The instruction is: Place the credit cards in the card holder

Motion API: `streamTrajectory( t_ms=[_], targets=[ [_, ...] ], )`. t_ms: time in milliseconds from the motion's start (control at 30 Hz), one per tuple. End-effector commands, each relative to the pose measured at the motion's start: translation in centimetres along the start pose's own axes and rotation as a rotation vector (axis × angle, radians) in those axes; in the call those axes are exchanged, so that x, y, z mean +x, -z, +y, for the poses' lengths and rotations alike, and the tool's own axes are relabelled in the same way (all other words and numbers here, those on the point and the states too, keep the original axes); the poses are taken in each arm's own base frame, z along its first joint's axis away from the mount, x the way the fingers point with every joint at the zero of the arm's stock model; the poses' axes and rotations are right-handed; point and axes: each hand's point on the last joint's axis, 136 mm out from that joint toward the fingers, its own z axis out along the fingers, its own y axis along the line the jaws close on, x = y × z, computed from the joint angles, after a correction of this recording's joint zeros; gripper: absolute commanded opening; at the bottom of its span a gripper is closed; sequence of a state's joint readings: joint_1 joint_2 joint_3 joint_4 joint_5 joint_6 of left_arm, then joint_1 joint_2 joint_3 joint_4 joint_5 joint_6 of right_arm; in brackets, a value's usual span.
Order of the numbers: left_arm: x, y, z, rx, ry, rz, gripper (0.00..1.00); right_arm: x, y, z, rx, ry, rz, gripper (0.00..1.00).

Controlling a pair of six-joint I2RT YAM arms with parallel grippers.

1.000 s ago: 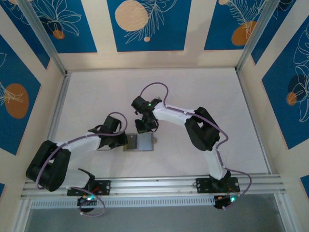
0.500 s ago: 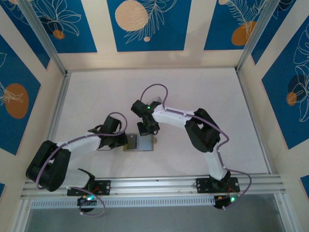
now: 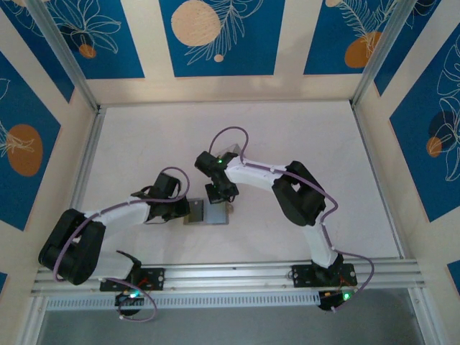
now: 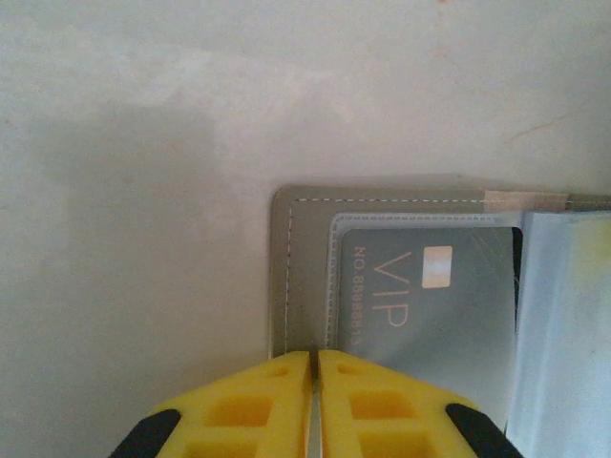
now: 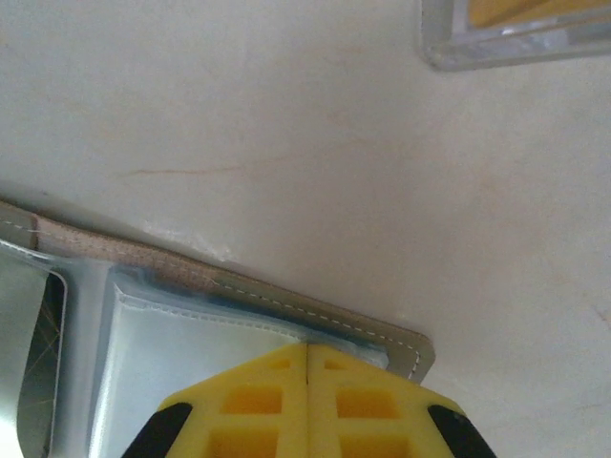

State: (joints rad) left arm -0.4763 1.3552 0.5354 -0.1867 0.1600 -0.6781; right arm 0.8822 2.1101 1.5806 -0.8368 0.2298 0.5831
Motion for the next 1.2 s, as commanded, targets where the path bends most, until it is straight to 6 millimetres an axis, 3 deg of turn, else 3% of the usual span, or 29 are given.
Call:
streamTrajectory(
  t_ms=[0, 200, 400, 633, 900, 1167],
  targets=[
    [1.8, -1.0, 1.8, -0.068, -0.008, 0.059, 0.10, 1.4, -1.6, 1.0, -0.005, 0.001, 0.067, 0.03],
    [2.0, -1.2, 2.1, -0.082, -0.013, 0.063, 0.10, 1.5, -1.4, 4.7, -0.233, -0.006, 0.096, 0.03],
    [1.9, -1.2, 1.8, -0.088, -0.031, 0.062, 0.10, 0.8, 0.1, 7.0, -0.464, -0.035, 0.096, 0.04],
    [1.5, -0.8, 0.7, -0.054, -0.053, 0.053, 0.17, 0.2, 0.5, 8.2, -0.594, -0.061, 0.105, 0.09],
    [1.0, 0.3, 0.0, -0.037, -0.074, 0.026, 0.27, -0.4, 1.1, 9.4, -0.649, -0.063, 0.105, 0.31],
    [0.3, 2.6, 1.6, -0.125, -0.032, -0.055, 0.31, -0.3, 0.6, 10.2, -0.639, -0.060, 0.120, 0.37]
  ],
)
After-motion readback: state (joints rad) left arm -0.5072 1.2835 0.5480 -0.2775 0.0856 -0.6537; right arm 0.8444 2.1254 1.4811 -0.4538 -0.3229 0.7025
